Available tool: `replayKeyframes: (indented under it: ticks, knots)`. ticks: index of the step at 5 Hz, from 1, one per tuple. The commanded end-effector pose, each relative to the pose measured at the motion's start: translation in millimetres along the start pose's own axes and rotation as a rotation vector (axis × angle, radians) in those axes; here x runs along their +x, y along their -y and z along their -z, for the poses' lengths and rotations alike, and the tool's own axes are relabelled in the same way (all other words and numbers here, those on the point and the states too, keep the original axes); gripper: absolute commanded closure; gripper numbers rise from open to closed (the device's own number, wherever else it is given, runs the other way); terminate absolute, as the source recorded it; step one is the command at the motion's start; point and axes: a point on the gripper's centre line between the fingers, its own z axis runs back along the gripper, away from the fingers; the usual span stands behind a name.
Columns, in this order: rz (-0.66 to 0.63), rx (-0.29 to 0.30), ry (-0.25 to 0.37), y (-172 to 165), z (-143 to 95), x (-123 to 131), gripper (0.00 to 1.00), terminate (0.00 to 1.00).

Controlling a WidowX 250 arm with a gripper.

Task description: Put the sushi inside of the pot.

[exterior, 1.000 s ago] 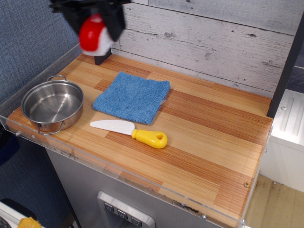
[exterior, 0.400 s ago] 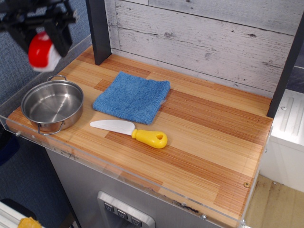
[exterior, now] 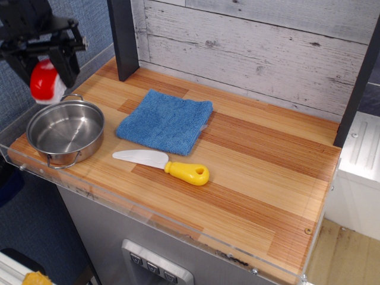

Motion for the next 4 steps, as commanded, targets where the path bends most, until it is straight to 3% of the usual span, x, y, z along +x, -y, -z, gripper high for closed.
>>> replayKeyframes:
  ticks: [1,4]
  knots:
    - [-0.001,0.096,0.07,-9.4,17.4,7.4,1.0,0.0]
    - [-0.012,0.168,0.034,-19.6,57.2,14.5,1.0,0.0]
